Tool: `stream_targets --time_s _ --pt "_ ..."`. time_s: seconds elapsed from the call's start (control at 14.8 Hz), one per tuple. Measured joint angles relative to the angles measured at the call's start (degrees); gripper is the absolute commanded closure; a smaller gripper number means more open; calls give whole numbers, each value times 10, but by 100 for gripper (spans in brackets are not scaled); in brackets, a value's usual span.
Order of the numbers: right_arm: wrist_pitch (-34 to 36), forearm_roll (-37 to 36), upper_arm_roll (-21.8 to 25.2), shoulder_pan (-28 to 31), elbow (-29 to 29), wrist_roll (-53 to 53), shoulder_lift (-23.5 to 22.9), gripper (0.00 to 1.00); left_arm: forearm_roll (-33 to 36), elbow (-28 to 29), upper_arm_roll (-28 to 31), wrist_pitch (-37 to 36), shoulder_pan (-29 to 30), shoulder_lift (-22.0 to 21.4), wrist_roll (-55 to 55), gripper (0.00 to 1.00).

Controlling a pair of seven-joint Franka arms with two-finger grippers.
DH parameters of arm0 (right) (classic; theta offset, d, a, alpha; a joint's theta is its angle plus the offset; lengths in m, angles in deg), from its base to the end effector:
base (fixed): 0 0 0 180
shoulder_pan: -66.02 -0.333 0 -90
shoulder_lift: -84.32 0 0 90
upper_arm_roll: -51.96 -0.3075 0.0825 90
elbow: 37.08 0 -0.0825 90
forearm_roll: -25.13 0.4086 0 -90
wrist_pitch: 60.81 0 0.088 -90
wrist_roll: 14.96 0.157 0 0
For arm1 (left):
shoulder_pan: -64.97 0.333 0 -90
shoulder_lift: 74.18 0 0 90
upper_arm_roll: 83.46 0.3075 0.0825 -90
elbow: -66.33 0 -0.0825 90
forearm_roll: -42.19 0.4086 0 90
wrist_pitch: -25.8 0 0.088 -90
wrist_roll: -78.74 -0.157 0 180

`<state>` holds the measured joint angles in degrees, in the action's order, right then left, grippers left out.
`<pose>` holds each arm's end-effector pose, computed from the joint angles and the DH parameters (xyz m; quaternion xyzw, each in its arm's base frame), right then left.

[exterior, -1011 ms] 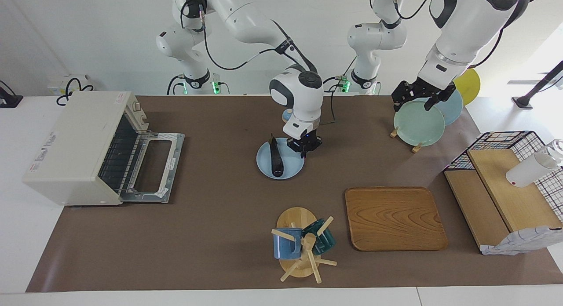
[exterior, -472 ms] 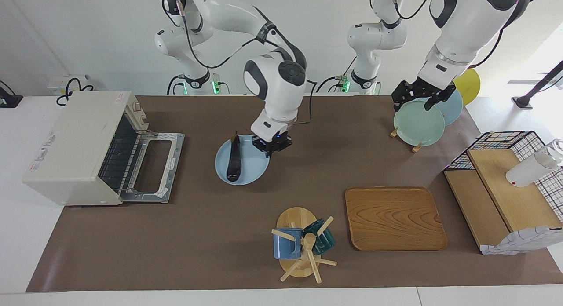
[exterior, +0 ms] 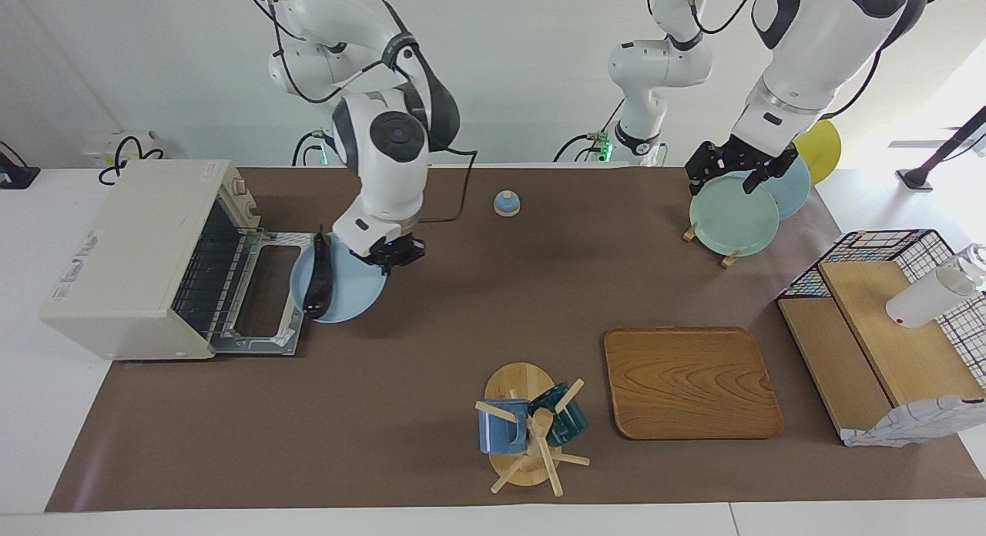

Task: Put eggplant into oven
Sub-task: 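Carry the eggplant with the right gripper toward the open oven, then lower the eggplant into the oven and open the right gripper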

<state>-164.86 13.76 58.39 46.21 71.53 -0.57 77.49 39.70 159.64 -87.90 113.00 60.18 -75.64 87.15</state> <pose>0.5693 0.1097 0.3593 0.9898 0.0244 -0.0717 0.1206 0.5522 -0.0972 0.5482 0.9989 -0.0073 -0.0433 0.0143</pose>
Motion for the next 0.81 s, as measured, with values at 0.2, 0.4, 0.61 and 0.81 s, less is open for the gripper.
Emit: stream_targets --time_s 0.2,0.4,0.61,0.81 --pt "-9 -1 0 51 30 -45 11 100 0 0 3 0 1 0 0 0" --pt "-20 -14 0 92 41 -97 11 100 0 0 3 0 1 0 0 0" --pt "-41 -15 -1 145 48 -161 12 100 0 0 3 0 1 0 0 0" --pt "-101 -15 0 184 87 -187 17 100 0 0 3 0 1 0 0 0"
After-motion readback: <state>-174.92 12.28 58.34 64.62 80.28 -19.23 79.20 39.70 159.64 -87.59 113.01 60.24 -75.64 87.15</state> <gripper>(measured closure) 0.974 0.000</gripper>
